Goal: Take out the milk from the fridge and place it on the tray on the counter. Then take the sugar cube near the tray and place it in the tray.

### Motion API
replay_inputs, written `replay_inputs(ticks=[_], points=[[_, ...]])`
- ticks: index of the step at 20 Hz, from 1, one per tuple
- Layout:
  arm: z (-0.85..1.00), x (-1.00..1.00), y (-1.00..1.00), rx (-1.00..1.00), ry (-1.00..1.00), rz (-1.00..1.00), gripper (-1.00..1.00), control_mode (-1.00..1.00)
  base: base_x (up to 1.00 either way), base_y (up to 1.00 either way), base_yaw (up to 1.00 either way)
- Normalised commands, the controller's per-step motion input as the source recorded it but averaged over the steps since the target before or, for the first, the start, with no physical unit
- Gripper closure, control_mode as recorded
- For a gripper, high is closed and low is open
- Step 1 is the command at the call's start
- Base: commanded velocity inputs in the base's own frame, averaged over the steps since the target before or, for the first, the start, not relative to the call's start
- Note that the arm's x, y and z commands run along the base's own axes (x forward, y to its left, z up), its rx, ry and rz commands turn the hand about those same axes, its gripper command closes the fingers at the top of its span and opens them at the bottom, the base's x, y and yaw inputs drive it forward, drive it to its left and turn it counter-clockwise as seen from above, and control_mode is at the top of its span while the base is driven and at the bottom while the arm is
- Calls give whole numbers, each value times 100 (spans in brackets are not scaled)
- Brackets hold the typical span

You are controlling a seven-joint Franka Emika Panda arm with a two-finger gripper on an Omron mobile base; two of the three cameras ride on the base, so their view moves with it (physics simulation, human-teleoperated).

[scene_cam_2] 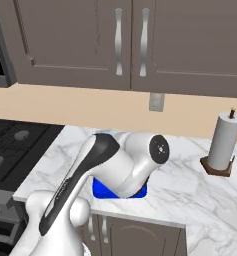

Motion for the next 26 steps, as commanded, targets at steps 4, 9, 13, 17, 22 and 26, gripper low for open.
replay_inputs(ticks=[4,9,13,17,22,26], points=[[-49,29,-13,2,-12,12,100,-100,0,0,0],[-44,47,-9,2,-5,8,100,-100,0,0,0],[-39,41,-19,0,0,9,100,-100,0,0,0],[-40,30,-12,0,0,8,100,-100,0,0,0],[-35,36,-4,0,-1,7,100,-100,0,0,0],[-15,34,0,0,-6,5,100,-100,0,0,0]])
